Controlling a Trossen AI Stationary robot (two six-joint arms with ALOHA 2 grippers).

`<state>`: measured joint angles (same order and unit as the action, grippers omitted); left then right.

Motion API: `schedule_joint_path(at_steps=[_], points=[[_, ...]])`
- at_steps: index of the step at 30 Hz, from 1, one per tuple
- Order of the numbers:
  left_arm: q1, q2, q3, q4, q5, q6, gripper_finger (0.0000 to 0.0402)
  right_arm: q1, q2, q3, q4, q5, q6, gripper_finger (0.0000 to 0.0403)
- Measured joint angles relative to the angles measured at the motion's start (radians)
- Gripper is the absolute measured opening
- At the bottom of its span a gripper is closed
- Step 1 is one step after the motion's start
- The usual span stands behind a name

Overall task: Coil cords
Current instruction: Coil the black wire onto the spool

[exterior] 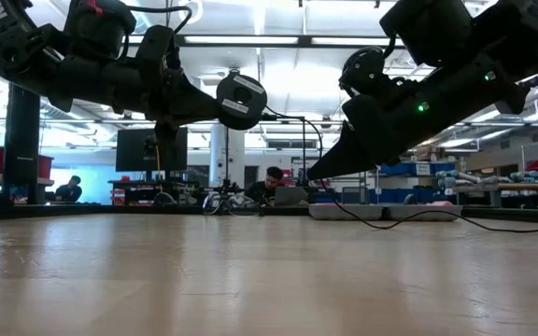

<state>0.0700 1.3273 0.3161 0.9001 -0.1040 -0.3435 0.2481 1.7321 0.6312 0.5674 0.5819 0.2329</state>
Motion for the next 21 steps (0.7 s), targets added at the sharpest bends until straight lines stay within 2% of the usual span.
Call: schedule_joint_path(at_steps=[21], points=[[0.0,0.0,0.0,-0.001,0.016,-0.002,0.0001,0.0,0.0,0.0,0.033,0.0,0.0,0.0066]])
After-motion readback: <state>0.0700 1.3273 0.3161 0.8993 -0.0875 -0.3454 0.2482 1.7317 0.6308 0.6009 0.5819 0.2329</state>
